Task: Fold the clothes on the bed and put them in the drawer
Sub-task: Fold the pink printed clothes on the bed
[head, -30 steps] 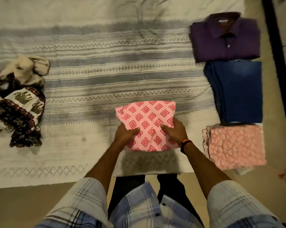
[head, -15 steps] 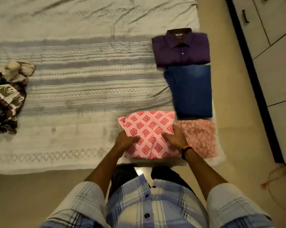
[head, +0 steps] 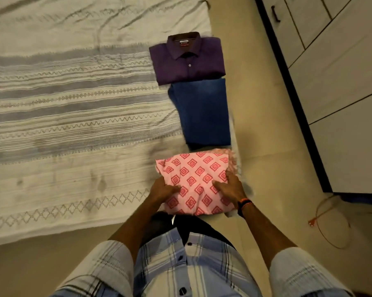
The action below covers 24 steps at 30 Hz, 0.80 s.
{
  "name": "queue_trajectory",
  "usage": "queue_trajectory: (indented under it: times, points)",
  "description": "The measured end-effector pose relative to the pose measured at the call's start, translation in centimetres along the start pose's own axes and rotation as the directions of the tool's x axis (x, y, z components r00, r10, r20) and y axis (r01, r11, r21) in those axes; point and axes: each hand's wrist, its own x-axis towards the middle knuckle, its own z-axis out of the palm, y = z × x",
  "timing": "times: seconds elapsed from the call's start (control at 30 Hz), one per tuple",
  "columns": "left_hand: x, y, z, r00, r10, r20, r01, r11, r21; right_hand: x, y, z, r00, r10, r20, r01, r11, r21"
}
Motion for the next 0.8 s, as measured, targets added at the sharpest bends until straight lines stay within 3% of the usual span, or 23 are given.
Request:
queue_trajectory:
  times: [0.33,0.57,0.67,0.8]
  points:
    - [2.8,2.0,4.4,0.998,-0.066,0.001,0.066,0.992,-0.105,5.0,1.4,-4.0,0.999,0.026,-0.048,-0.026,1.000,-0.002]
    - [4.7,1.9,5.4,0.983,-0.182,0.010,0.182,0.982,0.047,7.1,2.9,-4.7,0.989,0.109,-0.100,-0.133,0.951,-0.278]
    - [4.7,2.1,5.5,0.984,-0.177,0.021,0.174,0.980,0.094,6.8,3.0,-4.1,0.998,0.025,-0.060,-0.042,0.950,-0.311]
    - [4.3,2.6,5.3,0.987,-0.162,-0.008,0.161,0.972,0.174,6.2,2.9,-3.4,1.000,0.018,-0.007,-0.019,0.966,-0.257]
